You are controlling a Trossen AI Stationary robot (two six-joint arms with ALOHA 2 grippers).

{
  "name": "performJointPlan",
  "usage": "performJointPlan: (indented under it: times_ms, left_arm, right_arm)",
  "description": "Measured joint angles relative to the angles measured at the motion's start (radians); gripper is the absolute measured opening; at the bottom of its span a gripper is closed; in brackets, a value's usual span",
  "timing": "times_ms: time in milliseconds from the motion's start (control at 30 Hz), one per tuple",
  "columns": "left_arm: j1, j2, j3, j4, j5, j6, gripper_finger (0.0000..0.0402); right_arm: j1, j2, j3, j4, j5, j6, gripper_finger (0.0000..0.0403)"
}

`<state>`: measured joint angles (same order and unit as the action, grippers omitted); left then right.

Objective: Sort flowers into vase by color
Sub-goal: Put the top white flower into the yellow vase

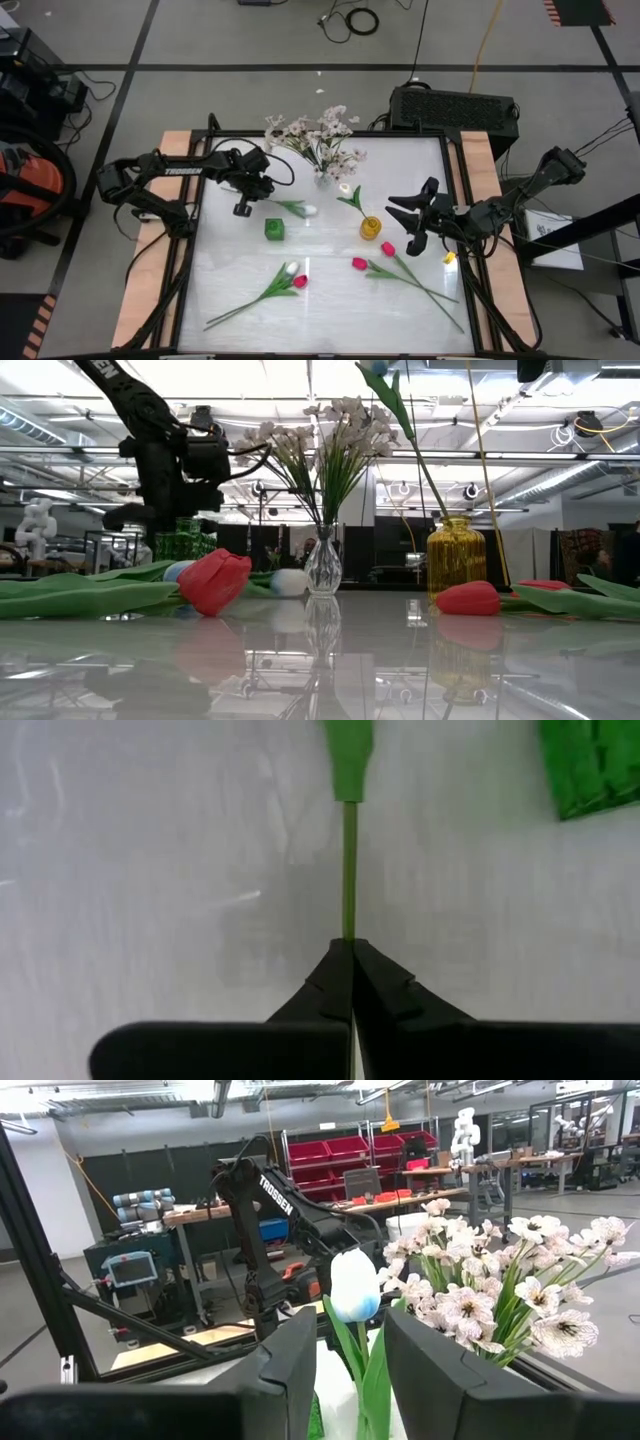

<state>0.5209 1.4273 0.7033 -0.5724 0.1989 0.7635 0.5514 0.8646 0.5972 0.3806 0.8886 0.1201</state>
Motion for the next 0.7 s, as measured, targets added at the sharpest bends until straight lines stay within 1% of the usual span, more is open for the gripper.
performJointPlan:
  times_ms: [233, 400, 567, 700]
  left_arm:
    - [-0.012, -0.002, 0.001, 0.005, 0.003, -0.005, 0.0001]
    - [-0.015, -0.031, 0.002, 0.005, 0.004, -0.026, 0.0001]
    - [-0.044, -0.098, 0.003, -0.001, 0.007, -0.026, 0.0001]
    - [-0.077, -0.176, 0.003, -0.032, 0.007, -0.026, 0.0001]
  right_arm:
    - [0.0, 0.0, 0.0, -0.017, 0.0, 0.017, 0.0112]
    - [0.0, 0.0, 0.0, -0.017, 0.001, 0.018, 0.0112]
    - [0.0, 0.0, 0.0, -0.017, 0.001, 0.018, 0.0112]
    - [0.0, 0.0, 0.0, -0.018, 0.003, 0.018, 0.0112]
